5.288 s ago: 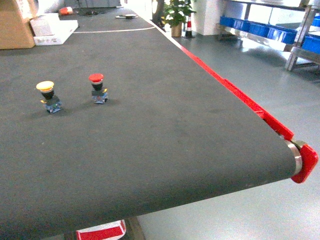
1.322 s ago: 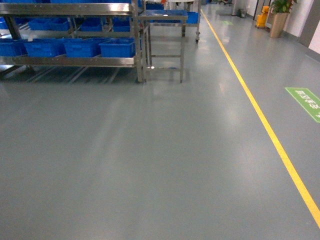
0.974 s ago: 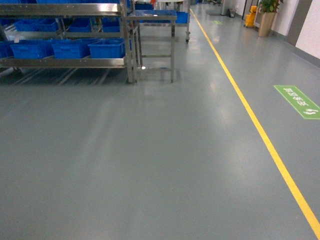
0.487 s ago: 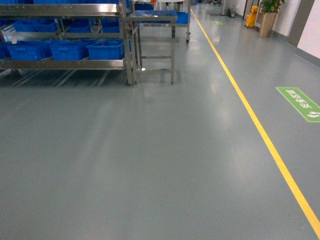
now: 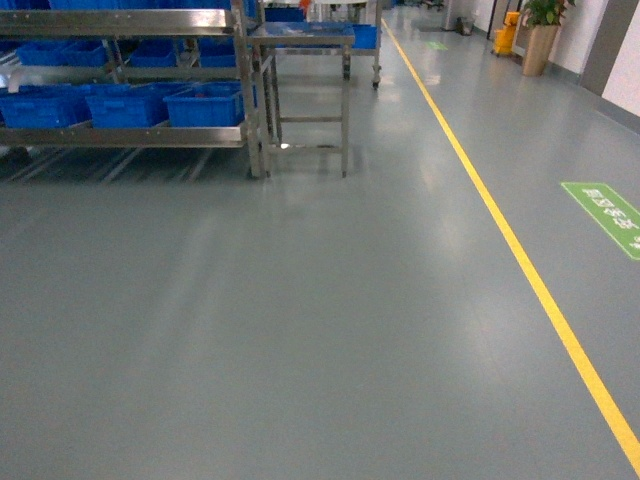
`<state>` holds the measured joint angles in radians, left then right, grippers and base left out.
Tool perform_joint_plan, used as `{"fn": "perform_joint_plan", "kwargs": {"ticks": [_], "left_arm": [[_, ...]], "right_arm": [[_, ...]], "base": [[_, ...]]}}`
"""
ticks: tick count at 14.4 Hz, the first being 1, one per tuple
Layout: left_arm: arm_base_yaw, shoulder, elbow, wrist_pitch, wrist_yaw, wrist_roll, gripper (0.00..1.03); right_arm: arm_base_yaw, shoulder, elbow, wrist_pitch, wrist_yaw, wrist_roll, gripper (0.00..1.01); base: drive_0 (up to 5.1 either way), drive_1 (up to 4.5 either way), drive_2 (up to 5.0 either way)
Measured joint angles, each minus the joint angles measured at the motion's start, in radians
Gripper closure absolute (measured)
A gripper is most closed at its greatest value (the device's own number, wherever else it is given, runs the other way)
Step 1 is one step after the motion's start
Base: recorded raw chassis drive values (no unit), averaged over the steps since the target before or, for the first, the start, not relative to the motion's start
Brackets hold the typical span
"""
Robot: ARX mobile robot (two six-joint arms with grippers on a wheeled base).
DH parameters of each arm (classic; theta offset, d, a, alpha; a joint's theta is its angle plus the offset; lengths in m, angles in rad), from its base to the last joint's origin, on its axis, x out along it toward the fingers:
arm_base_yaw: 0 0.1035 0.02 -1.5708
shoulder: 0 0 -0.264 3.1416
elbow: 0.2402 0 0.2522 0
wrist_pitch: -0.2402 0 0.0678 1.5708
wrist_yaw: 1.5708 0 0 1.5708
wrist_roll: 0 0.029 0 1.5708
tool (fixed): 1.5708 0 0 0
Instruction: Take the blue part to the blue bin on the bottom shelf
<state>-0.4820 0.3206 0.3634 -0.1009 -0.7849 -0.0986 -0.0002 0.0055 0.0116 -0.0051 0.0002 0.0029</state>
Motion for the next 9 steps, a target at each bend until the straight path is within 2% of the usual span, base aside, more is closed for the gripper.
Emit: {"fn": "perform_joint_plan", "kwargs": {"ticks": [9], "left_arm": [[-0.001, -0.001, 0.0, -0.001, -0.004, 0.0, 0.6]], "right_arm": [[0.0, 0.0, 0.0, 0.005, 0.0, 0.0, 0.03]], "base": [[0.0, 4.26, -4.3]]}}
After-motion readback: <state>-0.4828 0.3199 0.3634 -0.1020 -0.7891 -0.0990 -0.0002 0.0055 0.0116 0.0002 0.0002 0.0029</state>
